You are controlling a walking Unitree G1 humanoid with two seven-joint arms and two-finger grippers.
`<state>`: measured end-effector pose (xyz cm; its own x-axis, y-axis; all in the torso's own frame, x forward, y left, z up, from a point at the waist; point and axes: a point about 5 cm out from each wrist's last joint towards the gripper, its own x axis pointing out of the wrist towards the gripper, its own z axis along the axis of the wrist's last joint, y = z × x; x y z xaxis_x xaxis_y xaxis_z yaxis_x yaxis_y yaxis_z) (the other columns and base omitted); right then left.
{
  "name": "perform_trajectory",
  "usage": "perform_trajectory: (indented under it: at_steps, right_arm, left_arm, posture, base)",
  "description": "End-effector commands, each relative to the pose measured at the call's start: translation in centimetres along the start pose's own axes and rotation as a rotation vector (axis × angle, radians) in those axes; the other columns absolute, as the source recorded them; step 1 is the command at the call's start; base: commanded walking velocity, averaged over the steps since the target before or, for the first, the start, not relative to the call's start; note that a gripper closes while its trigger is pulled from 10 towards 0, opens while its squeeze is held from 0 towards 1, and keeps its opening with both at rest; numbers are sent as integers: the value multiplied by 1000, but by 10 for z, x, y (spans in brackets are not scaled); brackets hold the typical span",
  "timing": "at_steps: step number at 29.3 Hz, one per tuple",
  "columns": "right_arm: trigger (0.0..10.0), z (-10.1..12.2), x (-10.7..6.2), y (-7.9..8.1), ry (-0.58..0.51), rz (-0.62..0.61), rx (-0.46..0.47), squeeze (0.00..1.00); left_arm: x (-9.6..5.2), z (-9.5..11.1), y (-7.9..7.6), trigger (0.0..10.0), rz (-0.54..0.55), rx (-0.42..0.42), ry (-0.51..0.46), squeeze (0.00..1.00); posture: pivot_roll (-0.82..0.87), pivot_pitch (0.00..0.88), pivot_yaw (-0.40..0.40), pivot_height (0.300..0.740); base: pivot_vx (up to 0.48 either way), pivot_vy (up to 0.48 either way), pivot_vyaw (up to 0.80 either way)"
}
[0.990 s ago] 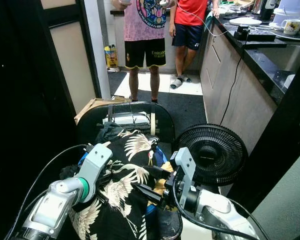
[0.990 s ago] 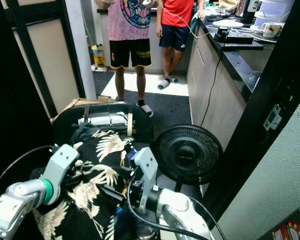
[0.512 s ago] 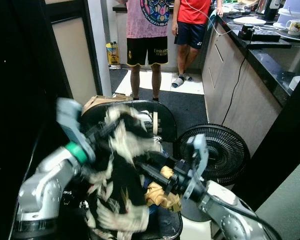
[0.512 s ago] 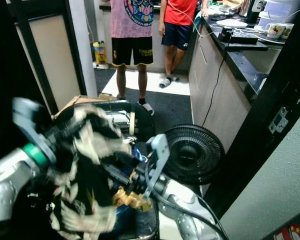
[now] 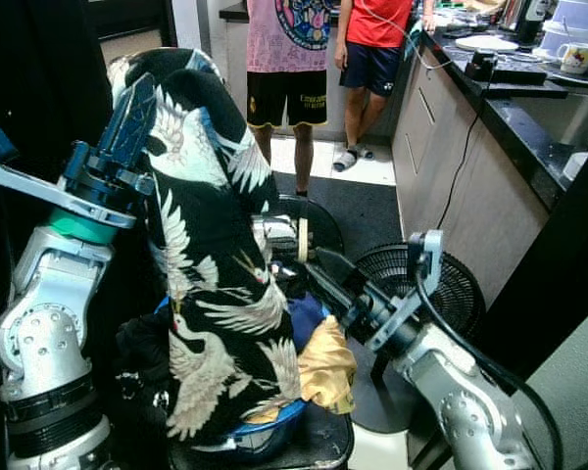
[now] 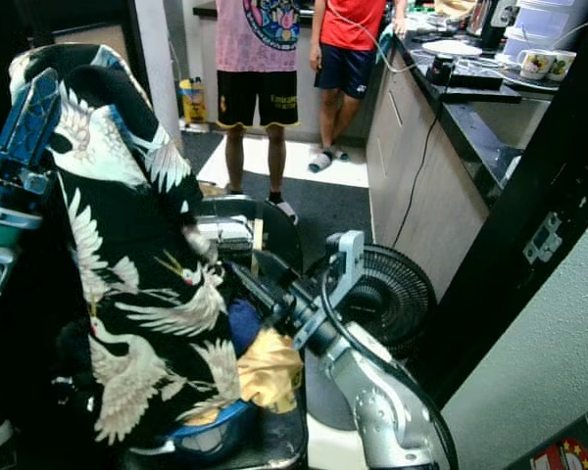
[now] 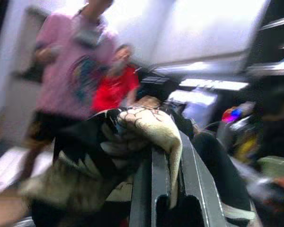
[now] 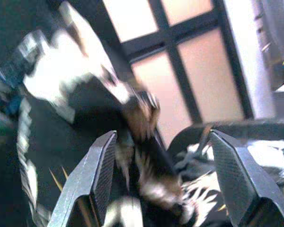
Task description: Clothes washing
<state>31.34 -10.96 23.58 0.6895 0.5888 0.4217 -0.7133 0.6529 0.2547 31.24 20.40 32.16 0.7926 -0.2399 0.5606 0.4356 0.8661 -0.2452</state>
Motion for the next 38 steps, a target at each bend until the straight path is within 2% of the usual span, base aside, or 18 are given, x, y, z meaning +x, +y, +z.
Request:
perform_trajectory:
  at_steps: [1,2,4,5,7,15,17,19,22,25,28,33,38]
  right_arm:
    - [10000,2,-1,-13,-8,-117,-31,0]
    - [10000,9,1,-26,-34,-230,-55,0]
    - [10000,9,1,-26,-34,-230,-55,0]
    - [10000,15,1,-35,-53,-307,-62,0]
    - [10000,19,1,-39,-62,-347,-81,0]
    - [10000,24,3,-38,-78,-352,-92,0]
    - [10000,28,8,-35,-97,-346,-82,0]
    - [10000,28,8,-35,-97,-346,-82,0]
    - [10000,30,11,-34,-111,-356,-80,0]
    - [10000,30,13,-36,-108,-360,-85,0]
    - [10000,22,14,-34,-46,-306,-115,0]
    - [10000,19,11,-34,-40,-300,-91,0]
    - [10000,23,5,-44,-54,-325,-65,0]
  left_arm:
    - [-3,-12,15,10000,150,118,93,0]
    - [-6,-14,25,10000,261,245,122,0]
    - [-6,-14,25,10000,261,245,122,0]
    - [-8,-13,28,10000,314,335,120,0]
    - [-9,-12,28,10000,334,357,112,0]
    - [-10,-11,22,10000,320,351,98,0]
    - [-8,-15,14,10000,284,378,117,0]
    - [-8,-15,14,10000,284,378,117,0]
    - [-6,-19,9,10000,269,420,133,0]
    - [-6,-34,-7,10000,147,475,199,0]
    - [-8,-45,-21,10000,35,465,247,0]
    - [-10,-49,-23,10000,32,484,266,0]
    - [-10,-51,-25,10000,31,496,272,0]
  posture:
    - [6,51,27,740]
    - [7,51,22,740]
    - [7,51,22,740]
    - [8,51,18,740]
    - [5,48,15,740]
    - [5,40,9,740]
    - [7,35,9,740]
    - [7,35,9,740]
    - [8,33,9,740]
    - [13,23,7,740]
    - [13,20,6,740]
    - [13,23,5,740]
    - [12,28,7,740]
  base:
    - [0,0,0]
    - [0,0,-800]
    - [0,0,-800]
    - [0,0,-800]
    - [0,0,-800]
    - [0,0,-800]
    - [0,0,-800]
    - [0,0,-800]
    - [0,0,-800]
    - [0,0,-800]
    - [0,0,-800]
    - [0,0,-800]
    - [0,0,-800]
